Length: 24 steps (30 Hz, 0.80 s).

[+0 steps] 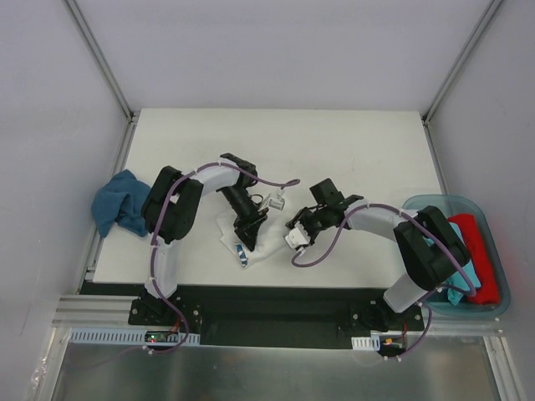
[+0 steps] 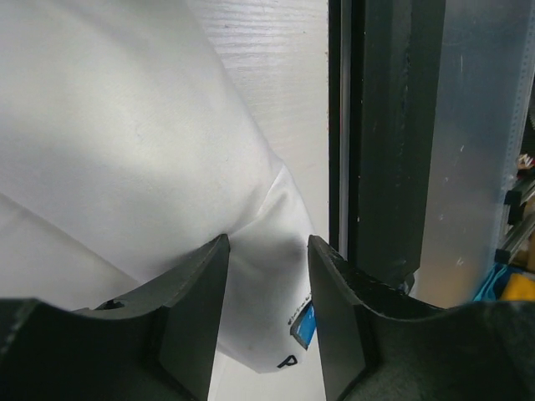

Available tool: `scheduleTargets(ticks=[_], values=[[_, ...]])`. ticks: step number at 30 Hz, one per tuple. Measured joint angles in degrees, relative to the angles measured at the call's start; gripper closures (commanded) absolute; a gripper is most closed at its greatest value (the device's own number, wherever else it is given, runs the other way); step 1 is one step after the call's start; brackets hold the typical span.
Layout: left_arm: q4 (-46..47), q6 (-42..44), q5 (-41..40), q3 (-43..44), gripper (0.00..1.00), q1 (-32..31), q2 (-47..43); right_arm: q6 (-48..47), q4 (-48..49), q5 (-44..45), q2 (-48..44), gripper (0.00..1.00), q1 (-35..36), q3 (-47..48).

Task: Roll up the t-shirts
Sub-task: Roll the T-shirt to the center of the board.

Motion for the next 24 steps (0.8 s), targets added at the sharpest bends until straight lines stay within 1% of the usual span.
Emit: scheduleTargets(ticks=[3,6,8,11,14,16,19,20,22,24], values=[[0.87,-3.82,-0.04,0.0,0.5,1.4,-0.48,-0.33,0.07,1.7,0.61,0.86,0.79,1.18],[4.72,-9.9,-2.89,-0.07,0.45,3.34,-4.02,-0.46,-1.31,3.52,0.5,0.89,1.73,2.08],[9.49,-13.57,-6.45,-0.46,0.41,4.33,-8.74,-0.15,-4.46,5.38,0.57,0.9,2.43,4.04],[19.67,-19.96,-13.62,-4.39,0.39,5.38,-20.94,2.84,-10.71,7.61,0.94,0.9,2.95,7.63],[28.61,-22.99,-19.15,-12.41,0.37,4.98,-35.74,6.36,-16.48,8.94,1.07,0.9,2.56,9.97],[34.71,-23.23,-21.97,-20.57,0.3,3.91,-45.68,9.92,-20.15,9.35,1.07,0.9,2.25,11.08],[42.23,-20.98,-25.44,-34.34,0.26,-0.52,-57.61,15.8,-24.28,9.73,1.51,0.91,2.16,12.9],[43.91,-20.17,-26.43,-38.01,0.26,-2.62,-60.0,18.14,-25.79,9.66,2.08,0.91,2.12,13.9],[47.76,-17.66,-29.16,-46.27,0.26,-8.83,-64.06,23.17,-27.61,9.35,3.52,0.91,1.92,15.8],[49.88,-16.31,-31.47,-50.05,0.26,-13.44,-64.24,26.77,-28.22,8.96,4.2,0.91,1.68,16.59]])
